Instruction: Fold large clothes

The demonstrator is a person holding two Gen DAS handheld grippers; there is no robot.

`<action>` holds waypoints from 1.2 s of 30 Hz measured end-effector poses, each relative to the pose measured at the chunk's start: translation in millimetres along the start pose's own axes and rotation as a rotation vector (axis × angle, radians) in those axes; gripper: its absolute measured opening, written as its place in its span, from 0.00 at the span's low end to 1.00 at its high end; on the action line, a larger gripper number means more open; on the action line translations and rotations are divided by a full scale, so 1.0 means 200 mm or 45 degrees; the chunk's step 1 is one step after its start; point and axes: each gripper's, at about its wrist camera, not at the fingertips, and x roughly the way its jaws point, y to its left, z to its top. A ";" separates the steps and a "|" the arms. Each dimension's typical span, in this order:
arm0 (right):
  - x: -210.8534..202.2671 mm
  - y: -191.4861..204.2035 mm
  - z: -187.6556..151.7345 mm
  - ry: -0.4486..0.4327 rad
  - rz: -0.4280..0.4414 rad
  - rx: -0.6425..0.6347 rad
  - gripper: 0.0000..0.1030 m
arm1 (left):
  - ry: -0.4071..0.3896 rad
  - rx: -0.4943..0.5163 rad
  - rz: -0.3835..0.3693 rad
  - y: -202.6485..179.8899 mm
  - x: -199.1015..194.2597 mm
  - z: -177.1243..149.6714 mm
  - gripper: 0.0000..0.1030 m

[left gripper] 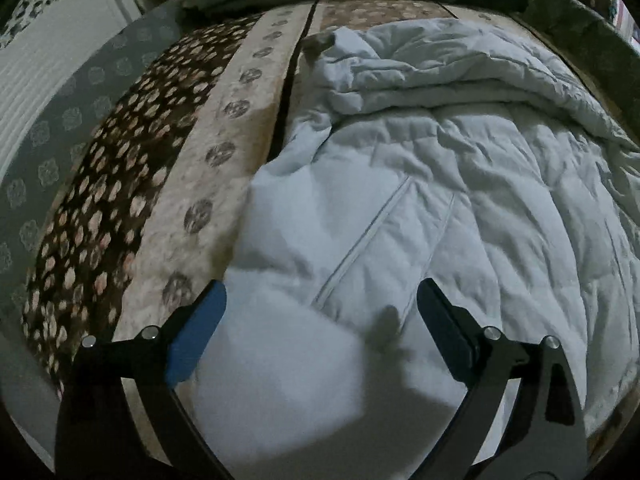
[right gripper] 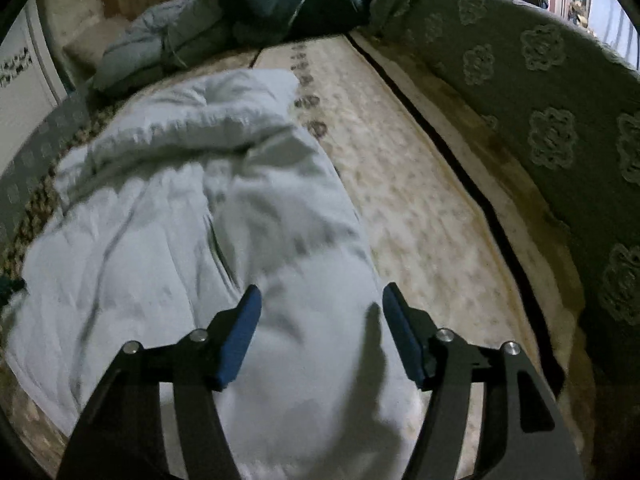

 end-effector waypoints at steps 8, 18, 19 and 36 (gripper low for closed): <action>-0.12 0.02 -0.14 -0.021 -0.002 -0.007 0.71 | -0.018 -0.014 -0.008 0.11 -0.12 -0.14 0.93; -0.17 0.06 -0.28 -0.001 -0.001 -0.047 0.72 | 0.016 -0.063 -0.091 0.20 -0.08 -0.27 0.93; -0.18 0.06 -0.28 -0.004 -0.006 -0.052 0.72 | 0.015 -0.079 -0.112 0.21 -0.08 -0.27 0.93; -0.20 -0.08 -0.41 0.005 -0.070 0.036 0.76 | 0.016 -0.021 -0.263 0.23 0.01 -0.37 0.94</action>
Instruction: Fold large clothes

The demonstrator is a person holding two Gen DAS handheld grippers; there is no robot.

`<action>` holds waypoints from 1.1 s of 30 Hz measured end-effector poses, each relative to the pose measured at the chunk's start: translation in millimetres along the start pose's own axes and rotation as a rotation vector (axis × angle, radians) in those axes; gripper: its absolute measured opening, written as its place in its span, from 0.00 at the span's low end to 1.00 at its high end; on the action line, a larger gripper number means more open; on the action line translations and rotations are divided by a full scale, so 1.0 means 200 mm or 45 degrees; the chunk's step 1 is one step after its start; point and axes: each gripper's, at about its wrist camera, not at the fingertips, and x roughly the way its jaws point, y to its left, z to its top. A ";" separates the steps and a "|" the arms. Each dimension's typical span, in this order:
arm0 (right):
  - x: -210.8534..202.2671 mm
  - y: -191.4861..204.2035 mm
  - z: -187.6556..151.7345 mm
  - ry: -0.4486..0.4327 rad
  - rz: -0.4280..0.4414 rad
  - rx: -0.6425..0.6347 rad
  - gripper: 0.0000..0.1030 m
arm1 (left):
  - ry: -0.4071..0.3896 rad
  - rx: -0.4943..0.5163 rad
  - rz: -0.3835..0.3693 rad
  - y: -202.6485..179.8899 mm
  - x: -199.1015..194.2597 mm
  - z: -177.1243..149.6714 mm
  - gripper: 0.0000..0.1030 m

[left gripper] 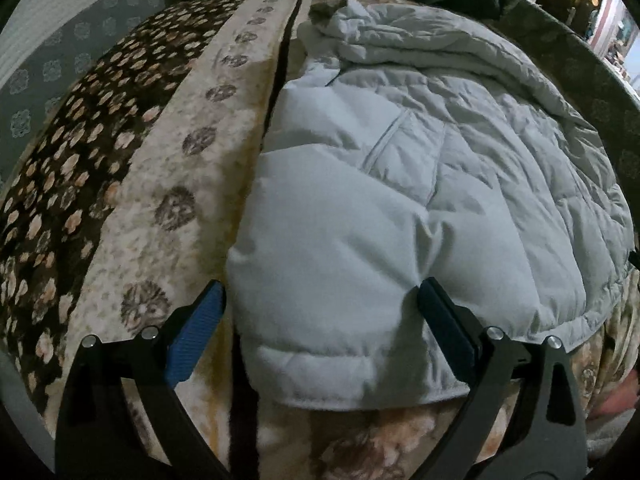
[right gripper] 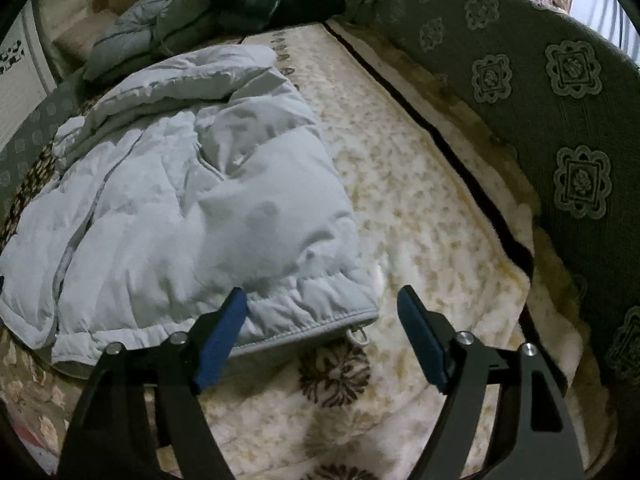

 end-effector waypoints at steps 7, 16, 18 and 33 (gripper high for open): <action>-0.01 0.04 -0.01 -0.013 -0.040 -0.067 0.76 | 0.075 0.000 -0.117 -0.01 0.11 0.02 0.91; -0.02 0.06 -0.01 -0.033 -0.059 -0.090 0.76 | -0.003 0.130 -0.044 -0.20 0.04 0.08 0.31; -0.03 0.06 0.00 -0.052 -0.065 -0.114 0.76 | 0.002 0.137 -0.014 -0.21 0.05 0.07 0.31; 0.22 -0.05 0.11 0.009 0.148 -0.055 0.85 | -0.018 0.083 -0.006 -0.18 0.09 0.04 0.42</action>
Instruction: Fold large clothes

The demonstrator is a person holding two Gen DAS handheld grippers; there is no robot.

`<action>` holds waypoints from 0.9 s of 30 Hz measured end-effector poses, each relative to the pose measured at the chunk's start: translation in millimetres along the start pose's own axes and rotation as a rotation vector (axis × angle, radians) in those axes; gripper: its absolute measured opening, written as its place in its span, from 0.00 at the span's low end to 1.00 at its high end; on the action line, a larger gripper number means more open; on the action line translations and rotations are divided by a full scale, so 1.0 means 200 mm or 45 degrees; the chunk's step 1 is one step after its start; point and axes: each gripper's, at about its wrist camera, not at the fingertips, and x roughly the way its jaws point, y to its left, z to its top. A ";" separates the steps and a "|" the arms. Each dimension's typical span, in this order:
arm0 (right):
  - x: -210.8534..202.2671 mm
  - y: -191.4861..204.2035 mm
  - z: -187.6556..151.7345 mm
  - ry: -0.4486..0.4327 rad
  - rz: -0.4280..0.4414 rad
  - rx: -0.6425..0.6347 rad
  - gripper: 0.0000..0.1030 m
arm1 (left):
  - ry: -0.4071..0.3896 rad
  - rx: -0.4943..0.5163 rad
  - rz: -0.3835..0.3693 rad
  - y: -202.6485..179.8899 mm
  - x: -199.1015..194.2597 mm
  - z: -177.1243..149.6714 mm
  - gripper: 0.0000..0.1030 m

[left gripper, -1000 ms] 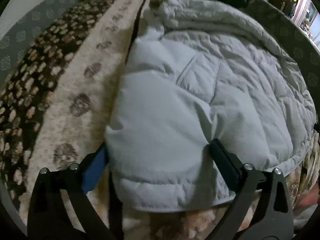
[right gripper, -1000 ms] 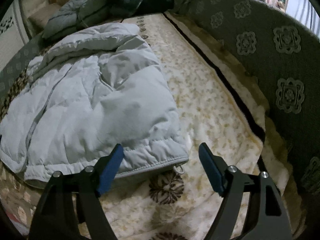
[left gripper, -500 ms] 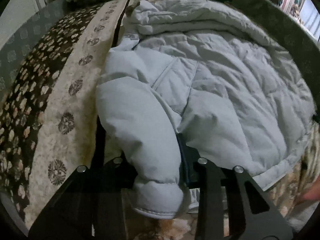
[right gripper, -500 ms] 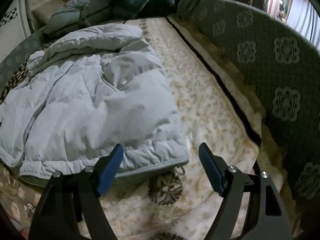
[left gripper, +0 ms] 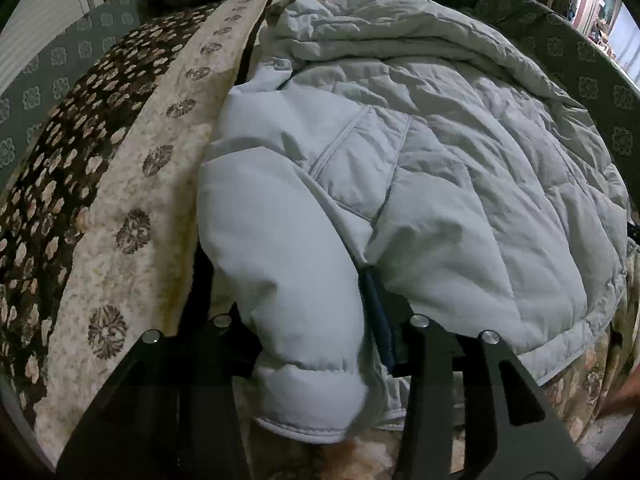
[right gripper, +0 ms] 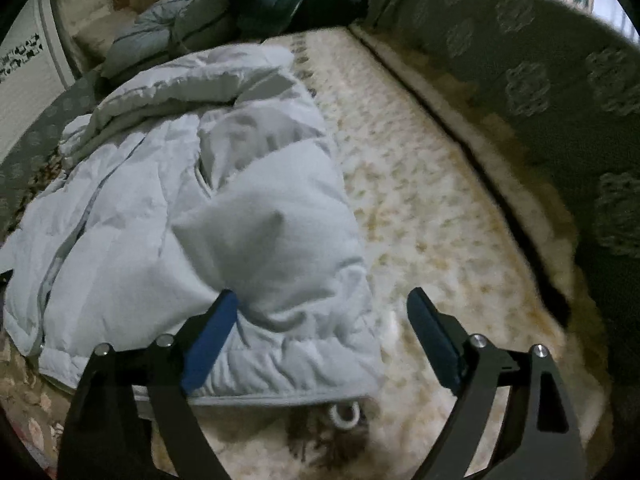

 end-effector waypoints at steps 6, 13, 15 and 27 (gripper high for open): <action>-0.01 0.01 -0.07 -0.014 0.145 0.017 0.70 | -0.006 -0.002 0.016 0.00 -0.01 -0.01 0.44; -0.02 0.10 -0.09 -0.029 0.063 -0.088 0.50 | -0.005 -0.015 0.001 0.01 0.00 -0.01 0.46; 0.00 0.14 -0.07 -0.021 0.015 -0.121 0.51 | -0.007 -0.016 0.002 0.01 0.00 -0.01 0.46; 0.06 0.19 -0.05 0.013 -0.108 -0.115 0.54 | -0.018 -0.038 -0.010 0.03 -0.01 -0.03 0.46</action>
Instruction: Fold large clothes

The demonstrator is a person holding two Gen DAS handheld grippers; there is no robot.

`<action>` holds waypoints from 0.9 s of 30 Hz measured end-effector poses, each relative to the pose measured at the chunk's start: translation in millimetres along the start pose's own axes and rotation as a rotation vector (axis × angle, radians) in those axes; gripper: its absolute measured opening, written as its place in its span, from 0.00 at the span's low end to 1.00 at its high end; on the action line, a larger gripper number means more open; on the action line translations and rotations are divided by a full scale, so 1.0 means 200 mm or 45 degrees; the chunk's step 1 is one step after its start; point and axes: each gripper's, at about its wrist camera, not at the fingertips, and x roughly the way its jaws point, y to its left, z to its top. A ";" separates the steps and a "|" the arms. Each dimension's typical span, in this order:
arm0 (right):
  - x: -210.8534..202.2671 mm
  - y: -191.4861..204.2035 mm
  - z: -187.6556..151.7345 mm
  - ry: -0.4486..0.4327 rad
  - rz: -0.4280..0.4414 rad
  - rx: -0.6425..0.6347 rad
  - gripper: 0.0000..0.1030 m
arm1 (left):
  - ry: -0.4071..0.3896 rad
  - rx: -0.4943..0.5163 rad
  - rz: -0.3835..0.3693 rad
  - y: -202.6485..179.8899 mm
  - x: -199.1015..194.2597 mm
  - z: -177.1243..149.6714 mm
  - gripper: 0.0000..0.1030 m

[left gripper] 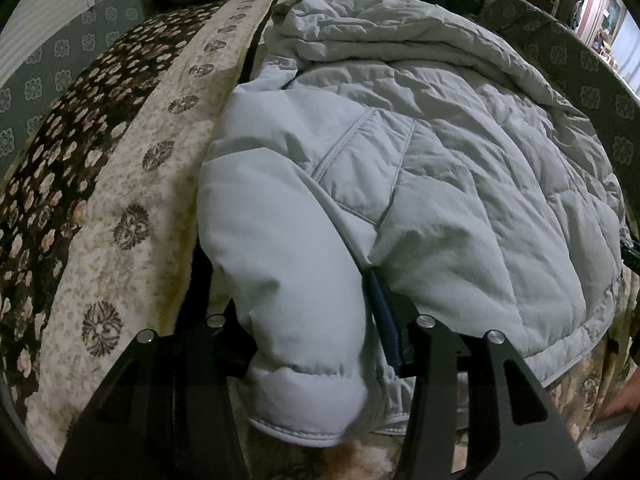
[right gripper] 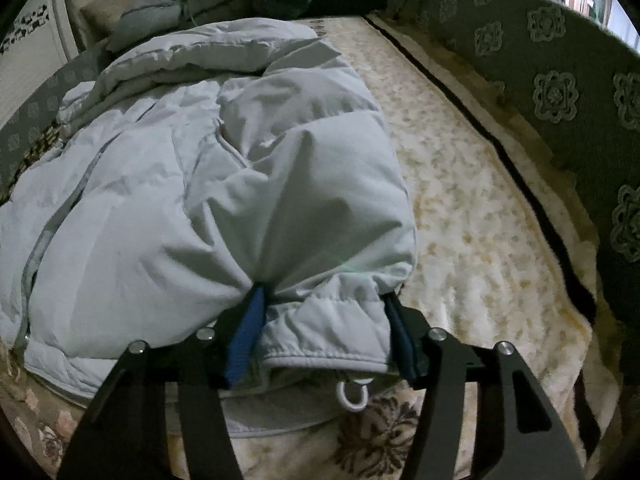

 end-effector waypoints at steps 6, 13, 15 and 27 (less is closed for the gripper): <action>-0.04 0.10 -0.03 -0.078 -0.133 -0.126 0.30 | -0.035 -0.021 -0.010 0.02 -0.03 -0.01 0.31; -0.22 0.11 0.03 -0.180 -0.193 -0.236 0.18 | -0.059 -0.105 -0.071 0.05 -0.15 0.00 0.20; -0.25 0.08 0.07 -0.198 -0.176 -0.224 0.17 | -0.070 -0.129 -0.106 0.05 -0.18 0.02 0.19; -0.33 0.02 0.10 -0.208 -0.049 -0.170 0.18 | -0.047 -0.141 -0.040 0.01 -0.28 0.09 0.18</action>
